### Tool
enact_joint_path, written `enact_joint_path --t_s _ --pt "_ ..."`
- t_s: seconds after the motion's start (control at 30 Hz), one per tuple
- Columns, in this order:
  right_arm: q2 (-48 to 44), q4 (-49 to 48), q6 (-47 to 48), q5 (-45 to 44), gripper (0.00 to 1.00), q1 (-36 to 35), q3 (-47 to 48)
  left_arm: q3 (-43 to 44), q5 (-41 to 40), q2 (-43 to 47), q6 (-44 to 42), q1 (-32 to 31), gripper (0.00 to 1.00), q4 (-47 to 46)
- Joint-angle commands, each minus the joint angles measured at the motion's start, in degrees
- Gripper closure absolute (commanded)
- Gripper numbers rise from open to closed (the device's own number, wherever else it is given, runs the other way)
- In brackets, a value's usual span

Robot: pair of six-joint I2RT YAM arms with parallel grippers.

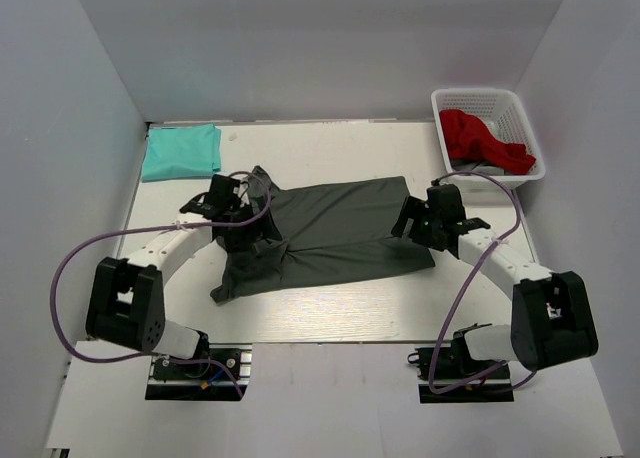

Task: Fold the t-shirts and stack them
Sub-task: Fold the flattened tshirt in 1/3 of the way

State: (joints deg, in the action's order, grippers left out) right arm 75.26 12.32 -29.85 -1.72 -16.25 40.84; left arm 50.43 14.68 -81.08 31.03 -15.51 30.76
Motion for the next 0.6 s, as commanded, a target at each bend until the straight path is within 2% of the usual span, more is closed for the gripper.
enact_joint_path --t_s 0.0,0.17,0.2,0.27,0.3,0.37,0.4,0.47,0.5,0.57 --pt "1.1 -1.6 0.8 0.4 0.10 0.0 2.9 2.1 1.3 -1.5 -3.3 -2.2 0.00 -2.5" --pt "2.9 -1.9 0.9 1.2 0.10 -0.1 3.5 4.3 -2.5 -7.5 -3.9 -4.4 0.12 -4.2" --pt "3.0 -1.8 0.8 1.0 0.10 0.0 3.5 4.8 -3.3 -8.3 -3.9 -4.9 0.20 -4.2" --pt "3.2 -1.9 0.8 1.1 0.10 0.0 3.6 5.5 -4.1 -10.1 -3.9 -4.9 0.30 -4.7" --pt "3.4 -1.9 0.8 0.9 0.10 0.0 3.6 6.1 -4.9 -10.1 -3.9 -4.9 0.40 -4.7" --pt "3.5 -1.9 0.9 1.2 0.10 0.0 3.6 6.9 -6.8 -10.8 -3.2 -4.9 0.52 -4.2" --pt "3.5 -1.9 0.8 1.1 0.10 0.0 3.6 7.5 -8.3 -10.8 -3.2 -4.9 0.62 -4.2" --pt "3.6 -2.1 1.0 1.2 0.10 -0.2 3.5 8.0 -9.0 -11.4 -3.2 -4.9 0.69 -4.2" --pt "3.8 -2.2 0.9 1.1 0.10 -0.1 3.5 8.9 -9.0 -11.9 -3.2 -4.9 0.82 -3.4" --pt "4.2 -2.1 0.9 1.1 0.10 -0.1 3.5 9.6 -9.8 -12.4 -3.2 -4.9 1.00 -2.8"
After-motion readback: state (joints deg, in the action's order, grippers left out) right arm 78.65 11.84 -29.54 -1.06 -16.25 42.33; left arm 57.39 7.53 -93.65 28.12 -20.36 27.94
